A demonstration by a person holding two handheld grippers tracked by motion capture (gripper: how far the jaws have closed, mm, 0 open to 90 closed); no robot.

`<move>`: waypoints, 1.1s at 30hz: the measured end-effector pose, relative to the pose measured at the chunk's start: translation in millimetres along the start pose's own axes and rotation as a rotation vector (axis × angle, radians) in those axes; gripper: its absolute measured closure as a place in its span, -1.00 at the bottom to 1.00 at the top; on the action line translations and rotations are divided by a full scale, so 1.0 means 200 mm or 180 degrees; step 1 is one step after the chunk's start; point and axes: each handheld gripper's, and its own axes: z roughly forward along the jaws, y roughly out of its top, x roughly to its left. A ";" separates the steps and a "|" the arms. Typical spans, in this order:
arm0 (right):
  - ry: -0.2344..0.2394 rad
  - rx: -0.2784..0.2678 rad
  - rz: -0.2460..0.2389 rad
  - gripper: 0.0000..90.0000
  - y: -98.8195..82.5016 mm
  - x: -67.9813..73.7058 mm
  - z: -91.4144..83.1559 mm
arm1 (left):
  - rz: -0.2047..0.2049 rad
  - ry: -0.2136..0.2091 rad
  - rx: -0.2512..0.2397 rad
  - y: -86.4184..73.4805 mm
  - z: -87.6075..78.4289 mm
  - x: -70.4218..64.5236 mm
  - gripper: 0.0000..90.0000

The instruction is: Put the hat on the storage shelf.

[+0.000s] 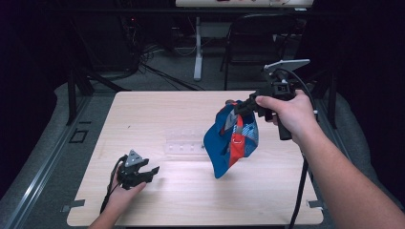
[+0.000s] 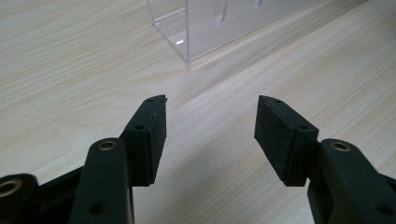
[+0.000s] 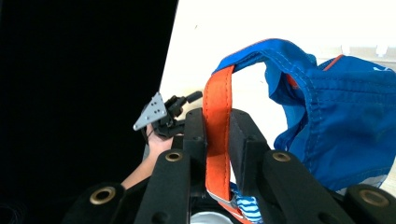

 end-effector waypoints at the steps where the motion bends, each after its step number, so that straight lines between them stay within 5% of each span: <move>1: 0.0023 -0.0048 -0.0011 0.73 0.01 0.00 0.01 | -0.0010 -0.0014 -0.0001 0.00 0.00 -0.01 -0.02; 14: 0.0082 -0.0198 0.0037 0.73 0.08 0.01 0.01 | 0.0224 -0.0171 -0.0189 0.06 0.00 -0.16 0.00; 24: 0.0098 -0.0248 0.0018 0.73 0.11 0.02 0.05 | 0.0500 -0.0602 -0.0486 0.23 0.00 -0.46 0.13; 29: 0.0095 -0.0210 -0.0003 0.73 0.11 0.03 0.08 | 0.0647 -0.0633 -0.0512 0.30 0.03 -0.60 0.15; 33: 0.0108 -0.0196 -0.0014 0.73 0.10 0.03 0.09 | 0.0631 -0.0709 -0.0562 0.35 0.07 -0.68 0.19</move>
